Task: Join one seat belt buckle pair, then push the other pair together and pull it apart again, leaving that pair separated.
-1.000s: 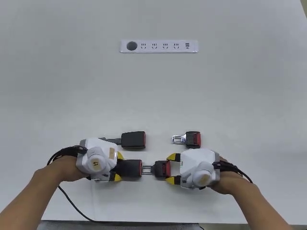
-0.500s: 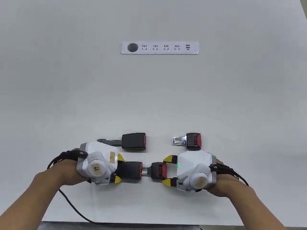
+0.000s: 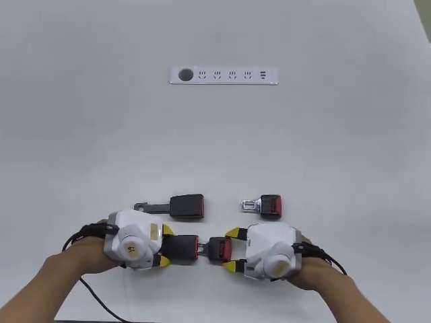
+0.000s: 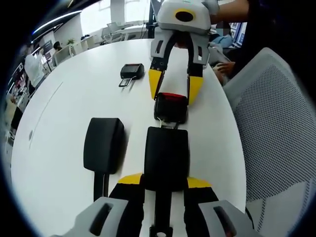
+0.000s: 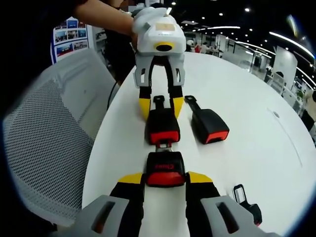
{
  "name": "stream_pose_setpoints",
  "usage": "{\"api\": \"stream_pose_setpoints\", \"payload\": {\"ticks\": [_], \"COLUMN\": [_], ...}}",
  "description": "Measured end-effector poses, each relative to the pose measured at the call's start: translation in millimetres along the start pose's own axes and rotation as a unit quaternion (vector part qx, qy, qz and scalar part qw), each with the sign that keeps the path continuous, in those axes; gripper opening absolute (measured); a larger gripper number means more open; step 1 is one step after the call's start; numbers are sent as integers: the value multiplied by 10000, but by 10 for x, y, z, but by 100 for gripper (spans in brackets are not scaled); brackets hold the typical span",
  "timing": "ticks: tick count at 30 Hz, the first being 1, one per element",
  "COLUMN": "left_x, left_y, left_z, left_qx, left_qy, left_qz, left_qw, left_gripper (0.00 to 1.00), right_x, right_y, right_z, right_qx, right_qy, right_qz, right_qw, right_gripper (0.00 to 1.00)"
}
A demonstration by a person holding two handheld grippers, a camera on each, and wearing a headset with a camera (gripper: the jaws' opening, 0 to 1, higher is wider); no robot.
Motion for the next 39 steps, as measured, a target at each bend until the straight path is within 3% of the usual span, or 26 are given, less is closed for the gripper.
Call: {"api": "stream_pose_setpoints", "payload": {"ticks": [37, 39], "left_x": [22, 31], "left_y": [-23, 13], "left_z": [14, 20], "left_qx": [44, 92], "left_qy": [23, 27], "left_qz": [-52, -132], "left_qw": [10000, 9999], "left_gripper": [29, 29], "right_x": [-151, -139], "right_y": [-210, -235], "right_z": [32, 58], "right_qx": [88, 183], "right_qy": [-77, 75], "right_qz": [57, 102], "right_qw": [9999, 9998], "right_gripper": [26, 26]}}
Point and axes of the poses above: the centre of the closed fingertips' face, and the gripper's own axes: x roughly backward along the fingers, z roughly to its right, y roughly out of its underside, the point moved 5 cm from there along x, roughly backward along the fingers, and after that the axes turned 8 degrees about -z, right-handed, at the moved point
